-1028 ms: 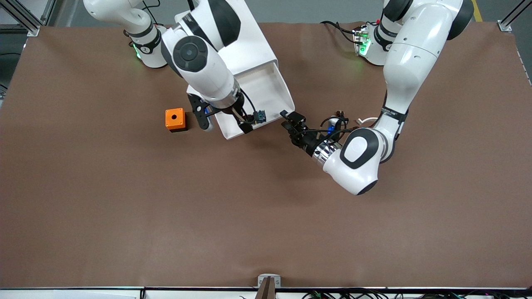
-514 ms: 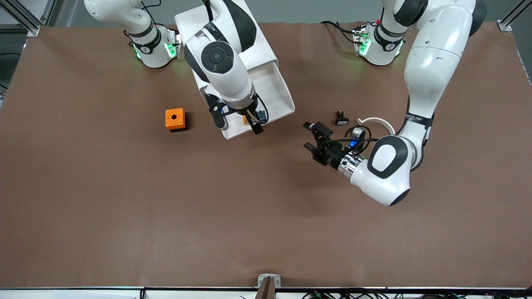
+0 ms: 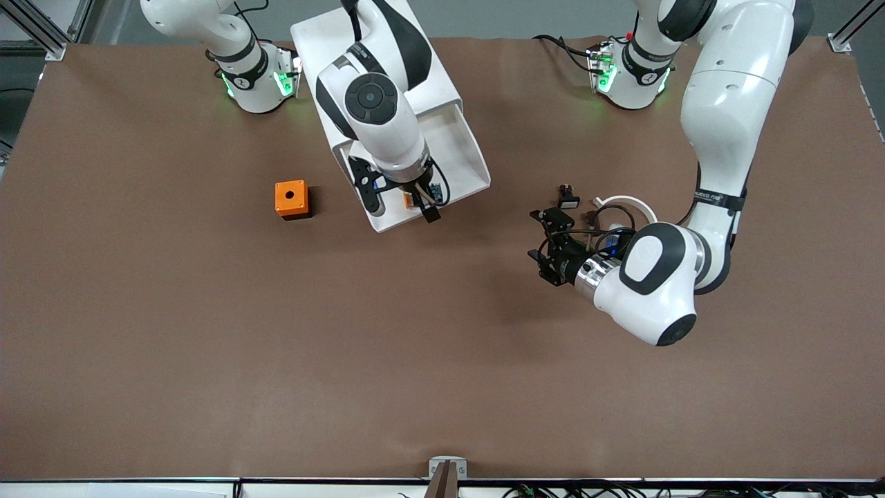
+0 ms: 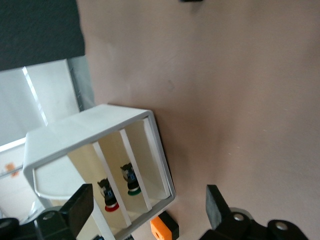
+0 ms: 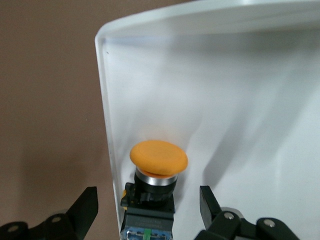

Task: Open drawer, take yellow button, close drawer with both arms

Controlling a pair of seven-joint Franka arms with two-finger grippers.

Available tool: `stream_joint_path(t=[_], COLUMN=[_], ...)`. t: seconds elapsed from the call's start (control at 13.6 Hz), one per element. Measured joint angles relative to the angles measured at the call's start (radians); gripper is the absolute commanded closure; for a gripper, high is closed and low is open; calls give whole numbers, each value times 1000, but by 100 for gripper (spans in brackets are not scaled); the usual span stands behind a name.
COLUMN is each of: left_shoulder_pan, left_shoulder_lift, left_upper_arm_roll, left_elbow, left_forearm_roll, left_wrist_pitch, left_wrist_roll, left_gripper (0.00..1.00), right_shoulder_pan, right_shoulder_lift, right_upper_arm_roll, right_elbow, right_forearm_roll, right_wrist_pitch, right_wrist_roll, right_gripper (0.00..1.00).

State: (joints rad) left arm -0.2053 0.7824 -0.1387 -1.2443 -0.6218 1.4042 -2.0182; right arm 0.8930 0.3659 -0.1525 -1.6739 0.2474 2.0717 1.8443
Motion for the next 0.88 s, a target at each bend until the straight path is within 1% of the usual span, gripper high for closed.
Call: stream_joint_path(t=[0.29, 0.51, 0.66, 0.88], left_shoulder_pan=[-5, -30, -74, -165], left_shoulder_lift=[-25, -48, -67, -89], left_upper_arm_roll=[-2, -10, -15, -17], left_elbow=[22, 29, 31, 32], left_forearm_roll=[115, 265, 368, 499], left_wrist_pitch=[1, 21, 55, 99], left_wrist_roll=[148, 241, 273, 337], left_gripper=[1, 1, 1, 1], right_shoulder_pan=[0, 0, 0, 0], right_shoulder_lift=[-3, -3, -4, -7], right_upper_arm_roll=[-1, -1, -1, -2], right_elbow=[1, 1, 1, 2], right_forearm_roll=[0, 0, 0, 0], right_wrist_pitch=[0, -1, -1, -1], right_wrist_roll=[0, 0, 0, 0], right_gripper=[20, 30, 34, 35])
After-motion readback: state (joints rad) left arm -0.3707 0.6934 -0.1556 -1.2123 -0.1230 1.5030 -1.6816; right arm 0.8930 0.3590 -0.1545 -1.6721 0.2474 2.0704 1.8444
